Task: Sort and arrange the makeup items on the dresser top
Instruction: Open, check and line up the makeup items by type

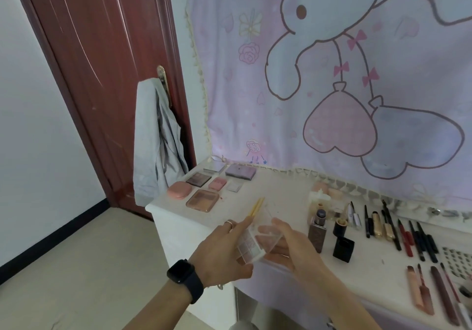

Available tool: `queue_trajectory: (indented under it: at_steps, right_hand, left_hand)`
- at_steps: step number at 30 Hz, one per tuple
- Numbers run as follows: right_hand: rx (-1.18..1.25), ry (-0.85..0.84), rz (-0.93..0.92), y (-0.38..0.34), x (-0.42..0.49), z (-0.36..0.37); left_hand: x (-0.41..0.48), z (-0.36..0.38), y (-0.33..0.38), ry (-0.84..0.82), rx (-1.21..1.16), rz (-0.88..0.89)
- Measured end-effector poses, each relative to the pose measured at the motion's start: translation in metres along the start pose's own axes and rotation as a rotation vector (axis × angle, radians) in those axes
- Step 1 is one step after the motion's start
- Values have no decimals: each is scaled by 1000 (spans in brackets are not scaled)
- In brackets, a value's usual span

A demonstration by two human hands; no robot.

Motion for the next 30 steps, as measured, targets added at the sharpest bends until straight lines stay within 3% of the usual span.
queue_trajectory:
  at_steps: [5, 9, 11, 15, 18, 30]
  right_hand:
    - [-2, -29, -31, -14, 3, 10]
    - [-9, 36, -105, -17, 12, 19]
    - [-167, 122, -221, -8, 20, 19]
    - [-819, 260, -557, 24, 35, 14]
    - [-1059, 235, -687, 39, 49, 16]
    - [-1316, 397, -832, 38, 49, 17]
  left_hand:
    - [20, -7, -3, 41, 59, -28]
    - [42, -15, -13, 119, -36, -152]
    - [53, -19, -22, 164, -122, -235]
    - [82, -23, -39, 218, -133, -329]
    - [111, -19, -44, 161, -146, -384]
    - [235, 55, -31, -34, -59, -395]
Point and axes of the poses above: each hand's wrist, its own x-axis towards the middle knuckle, its own z-axis out of the palm, y = z × x, the point moved 2 cm from there along x, towards the middle knuckle, and after that the axes turned 15 degrees about y, right-handed, at the moved point
